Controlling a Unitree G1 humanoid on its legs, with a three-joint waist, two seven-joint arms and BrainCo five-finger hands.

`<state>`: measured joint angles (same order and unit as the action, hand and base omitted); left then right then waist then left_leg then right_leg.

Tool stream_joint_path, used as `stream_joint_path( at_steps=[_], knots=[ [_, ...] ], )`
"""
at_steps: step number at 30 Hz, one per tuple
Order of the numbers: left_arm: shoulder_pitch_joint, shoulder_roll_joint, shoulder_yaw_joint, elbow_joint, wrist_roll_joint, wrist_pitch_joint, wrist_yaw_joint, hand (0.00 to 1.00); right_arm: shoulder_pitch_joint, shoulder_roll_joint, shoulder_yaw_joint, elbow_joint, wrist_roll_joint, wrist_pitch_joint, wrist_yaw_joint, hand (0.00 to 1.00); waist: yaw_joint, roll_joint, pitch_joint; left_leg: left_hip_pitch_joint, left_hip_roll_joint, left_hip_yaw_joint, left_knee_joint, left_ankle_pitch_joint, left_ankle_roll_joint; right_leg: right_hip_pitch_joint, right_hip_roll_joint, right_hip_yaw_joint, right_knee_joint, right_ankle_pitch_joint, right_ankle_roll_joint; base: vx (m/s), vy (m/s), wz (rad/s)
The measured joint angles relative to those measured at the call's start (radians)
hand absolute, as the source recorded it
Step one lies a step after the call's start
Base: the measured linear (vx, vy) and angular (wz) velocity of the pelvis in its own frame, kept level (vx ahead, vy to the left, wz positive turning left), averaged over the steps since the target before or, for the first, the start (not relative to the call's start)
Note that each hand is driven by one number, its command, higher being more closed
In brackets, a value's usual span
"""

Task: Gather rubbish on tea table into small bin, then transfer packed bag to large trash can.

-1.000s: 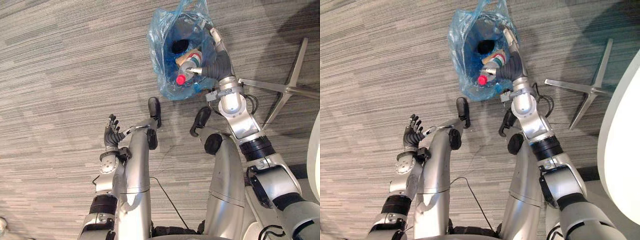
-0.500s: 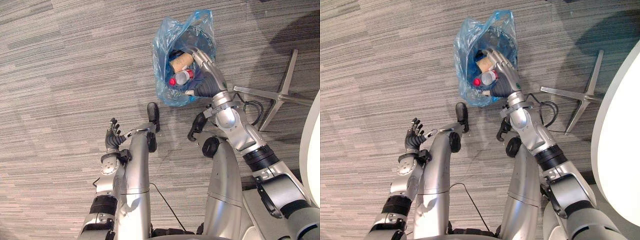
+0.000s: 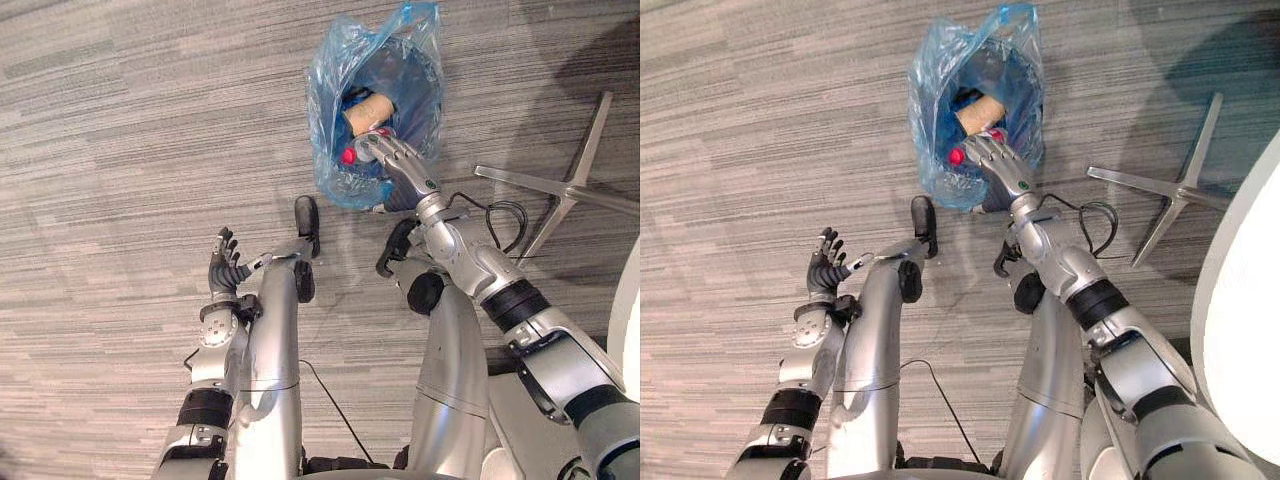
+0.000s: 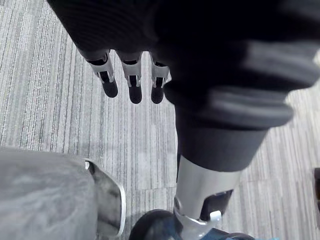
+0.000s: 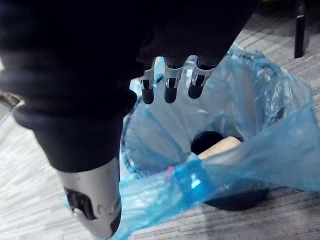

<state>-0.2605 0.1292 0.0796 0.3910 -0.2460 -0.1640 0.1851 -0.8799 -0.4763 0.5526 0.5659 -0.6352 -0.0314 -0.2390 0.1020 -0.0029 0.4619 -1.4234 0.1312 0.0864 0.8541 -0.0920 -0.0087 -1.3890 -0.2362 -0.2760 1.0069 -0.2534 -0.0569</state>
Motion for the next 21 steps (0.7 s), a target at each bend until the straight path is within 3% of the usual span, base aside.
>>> stream_joint_path(
  at_steps=[1,9,21],
  knots=[
    [-0.002,0.001,0.0,-0.001,0.0,0.0,0.001,0.0,-0.005,0.0,0.002,0.013,-0.004,0.003,0.0,1.0,0.0,0.0,0.0,-0.003,-0.003,0.0,0.001,0.0,0.0,-0.005,-0.005,0.0,0.006,-0.003,-0.003,-0.02,0.002,0.17],
    [-0.022,0.003,-0.001,-0.016,-0.023,-0.009,0.014,0.0,-0.057,0.035,0.025,0.163,-0.005,0.021,0.003,1.0,0.016,0.001,-0.001,-0.048,-0.006,-0.005,0.005,-0.001,-0.005,-0.052,-0.01,-0.004,0.021,-0.011,-0.003,-0.01,0.002,0.03],
    [-0.036,0.0,0.0,0.001,-0.023,-0.007,0.014,0.0,-0.051,0.057,-0.01,0.144,0.048,0.037,-0.003,1.0,0.018,0.001,-0.001,-0.049,-0.006,-0.007,0.008,0.002,-0.002,-0.051,-0.009,-0.005,0.022,-0.013,-0.003,0.0,0.002,0.0]
  ],
)
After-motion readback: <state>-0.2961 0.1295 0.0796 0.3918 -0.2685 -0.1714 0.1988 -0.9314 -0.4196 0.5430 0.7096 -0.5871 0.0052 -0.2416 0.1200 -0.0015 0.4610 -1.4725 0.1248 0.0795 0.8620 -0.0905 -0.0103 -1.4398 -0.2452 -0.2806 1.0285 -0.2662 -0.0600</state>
